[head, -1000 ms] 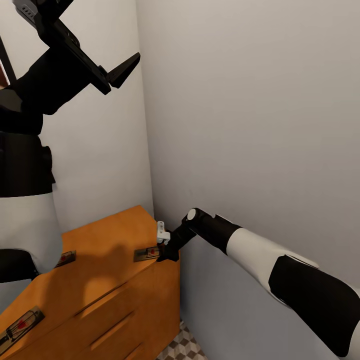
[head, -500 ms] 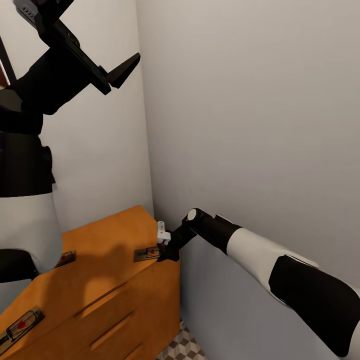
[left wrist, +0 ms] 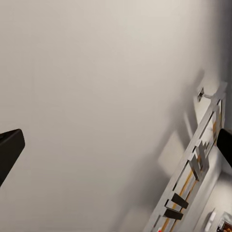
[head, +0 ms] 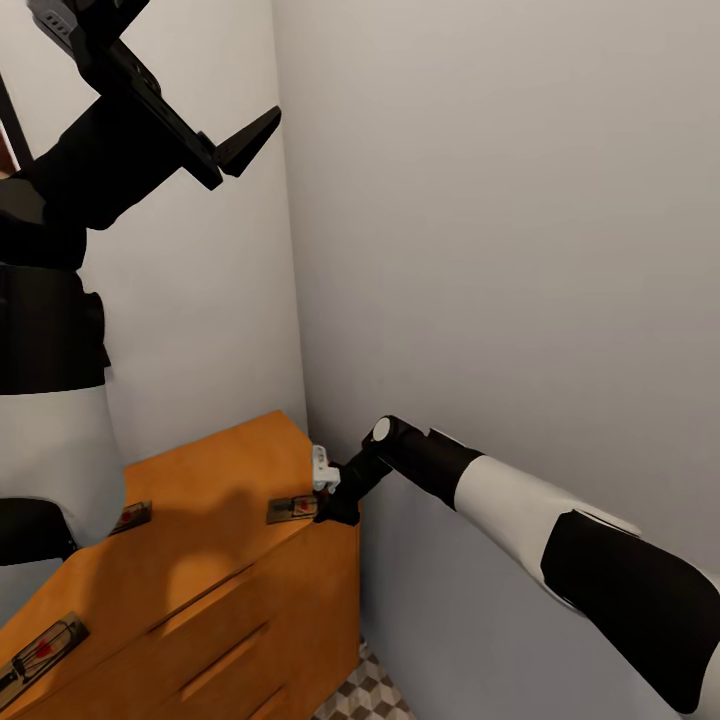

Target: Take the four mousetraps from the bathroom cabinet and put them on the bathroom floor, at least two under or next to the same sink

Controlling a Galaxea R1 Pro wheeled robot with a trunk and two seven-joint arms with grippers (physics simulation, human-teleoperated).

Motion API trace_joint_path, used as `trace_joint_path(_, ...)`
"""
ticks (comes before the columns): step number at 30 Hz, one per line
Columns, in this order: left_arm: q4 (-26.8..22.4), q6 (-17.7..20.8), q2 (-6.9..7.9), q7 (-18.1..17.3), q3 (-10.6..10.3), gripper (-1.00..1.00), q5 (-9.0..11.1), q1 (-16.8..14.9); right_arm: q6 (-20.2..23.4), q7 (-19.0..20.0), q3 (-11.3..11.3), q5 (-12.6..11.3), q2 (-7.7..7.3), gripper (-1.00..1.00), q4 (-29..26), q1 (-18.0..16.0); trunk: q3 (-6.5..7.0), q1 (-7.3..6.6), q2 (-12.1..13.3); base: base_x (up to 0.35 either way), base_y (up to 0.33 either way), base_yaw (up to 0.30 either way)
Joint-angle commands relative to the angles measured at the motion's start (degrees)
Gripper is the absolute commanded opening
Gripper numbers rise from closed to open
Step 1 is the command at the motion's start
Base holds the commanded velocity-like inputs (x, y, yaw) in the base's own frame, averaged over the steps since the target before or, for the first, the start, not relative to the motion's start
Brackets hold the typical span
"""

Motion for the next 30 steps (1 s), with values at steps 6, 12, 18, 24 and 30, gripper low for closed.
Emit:
trace_joint_path(6, 0.01, 0.00, 0.02, 0.49, -0.03, 1.00, 0.62, -0.05, 4.25, -1.32, -0.58, -0.93, 0.63, -1.00, -5.58, -0.16, -0.06, 0.00, -0.04, 0.000, 0.000, 0.000)
trace_joint_path(12, 0.01, 0.00, -0.04, 0.49, -0.03, 1.00, 0.62, -0.05, 7.60, -1.45, -0.69, -1.01, 0.63, -1.00, -11.65, -0.16, -0.06, 0.00, -0.04, 0.000, 0.000, 0.000)
trace_joint_path(18, 0.02, 0.00, -0.06, 0.49, -0.11, 1.00, 0.62, -0.05, 8.05, -1.41, -0.70, -1.02, 0.63, -1.00, -13.32, -0.21, -0.06, 0.00, -0.04, 0.000, 0.000, 0.000)
trace_joint_path(24, 0.09, 0.00, -0.07, 0.50, -0.23, 1.00, 0.62, -0.05, 12.36, -1.49, -0.92, -0.99, 0.57, -1.00, -18.34, -0.47, -0.06, 0.00, -0.04, 0.000, 0.000, 0.000)
trace_joint_path(30, 0.27, 0.00, -0.24, 0.58, -0.30, 1.00, 0.62, 0.01, 24.23, -1.37, -10.29, 1.77, -1.85, -1.00, -36.92, -0.51, -0.06, 0.00, -0.04, 0.000, 0.000, 0.000)
